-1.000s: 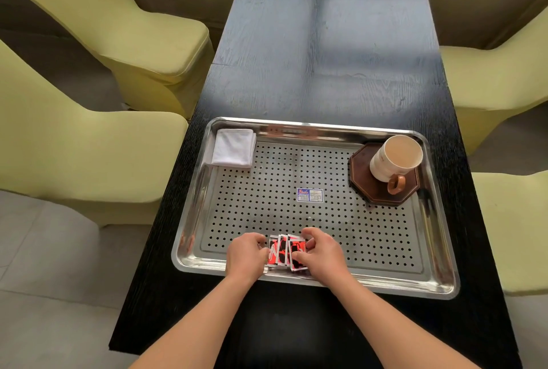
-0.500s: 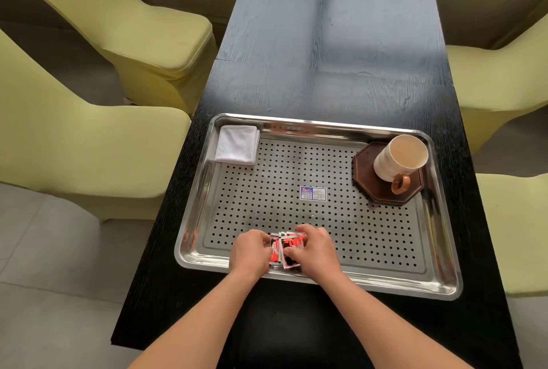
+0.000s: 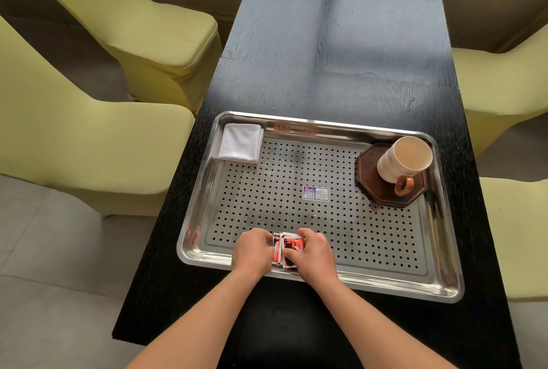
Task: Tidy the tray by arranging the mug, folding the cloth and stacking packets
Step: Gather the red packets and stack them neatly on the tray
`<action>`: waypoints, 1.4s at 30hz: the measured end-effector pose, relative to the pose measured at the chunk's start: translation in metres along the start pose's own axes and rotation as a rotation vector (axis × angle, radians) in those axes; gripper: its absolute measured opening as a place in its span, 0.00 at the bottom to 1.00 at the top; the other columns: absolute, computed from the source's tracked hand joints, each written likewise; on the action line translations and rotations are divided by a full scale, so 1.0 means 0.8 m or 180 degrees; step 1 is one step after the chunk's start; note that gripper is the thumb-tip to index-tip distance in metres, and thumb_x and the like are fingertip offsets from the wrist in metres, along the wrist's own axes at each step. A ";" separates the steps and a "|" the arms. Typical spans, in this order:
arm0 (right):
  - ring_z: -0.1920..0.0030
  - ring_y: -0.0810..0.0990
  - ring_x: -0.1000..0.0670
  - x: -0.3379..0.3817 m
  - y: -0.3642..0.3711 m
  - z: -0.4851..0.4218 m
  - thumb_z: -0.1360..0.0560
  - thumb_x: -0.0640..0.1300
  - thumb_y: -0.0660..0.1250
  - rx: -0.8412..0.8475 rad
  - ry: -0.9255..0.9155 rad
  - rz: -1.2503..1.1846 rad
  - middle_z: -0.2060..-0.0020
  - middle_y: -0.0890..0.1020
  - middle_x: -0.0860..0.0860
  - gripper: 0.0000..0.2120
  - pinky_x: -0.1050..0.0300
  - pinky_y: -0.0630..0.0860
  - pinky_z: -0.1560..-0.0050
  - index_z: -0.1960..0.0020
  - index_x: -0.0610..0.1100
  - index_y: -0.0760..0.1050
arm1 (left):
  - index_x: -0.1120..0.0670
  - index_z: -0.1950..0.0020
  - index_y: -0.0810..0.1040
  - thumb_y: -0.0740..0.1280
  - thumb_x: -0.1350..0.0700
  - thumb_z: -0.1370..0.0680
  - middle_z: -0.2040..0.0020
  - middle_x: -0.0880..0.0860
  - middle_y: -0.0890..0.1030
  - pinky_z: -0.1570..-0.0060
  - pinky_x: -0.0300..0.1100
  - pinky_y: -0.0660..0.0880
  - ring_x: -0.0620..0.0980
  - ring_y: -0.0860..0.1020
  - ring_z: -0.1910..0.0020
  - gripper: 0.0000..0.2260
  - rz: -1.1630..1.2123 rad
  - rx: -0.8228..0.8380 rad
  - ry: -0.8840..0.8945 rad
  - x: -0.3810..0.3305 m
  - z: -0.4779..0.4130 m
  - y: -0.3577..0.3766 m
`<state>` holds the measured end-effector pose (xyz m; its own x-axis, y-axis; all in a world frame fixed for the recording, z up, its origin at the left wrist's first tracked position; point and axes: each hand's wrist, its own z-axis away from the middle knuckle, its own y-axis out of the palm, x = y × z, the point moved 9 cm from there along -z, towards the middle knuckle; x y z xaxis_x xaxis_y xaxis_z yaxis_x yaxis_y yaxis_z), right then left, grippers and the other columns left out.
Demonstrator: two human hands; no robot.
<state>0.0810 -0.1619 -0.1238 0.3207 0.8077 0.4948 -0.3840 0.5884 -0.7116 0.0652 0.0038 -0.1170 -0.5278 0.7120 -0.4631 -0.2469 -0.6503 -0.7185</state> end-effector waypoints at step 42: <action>0.47 0.78 0.49 0.001 -0.015 0.003 0.28 0.58 0.72 0.0088 -0.0169 0.0295 0.45 0.78 0.49 0.30 0.53 0.76 0.48 0.30 0.53 0.67 | 0.52 0.35 0.80 0.73 0.49 0.25 0.43 0.50 0.84 0.42 0.46 0.77 0.49 0.81 0.44 0.19 0.0220 0.0056 0.0002 -0.002 -0.003 -0.004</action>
<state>0.0840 -0.1681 -0.1136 0.2368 0.8590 0.4538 -0.4338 0.5115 -0.7418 0.0690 0.0056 -0.1152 -0.5435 0.6654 -0.5117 -0.2242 -0.7025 -0.6755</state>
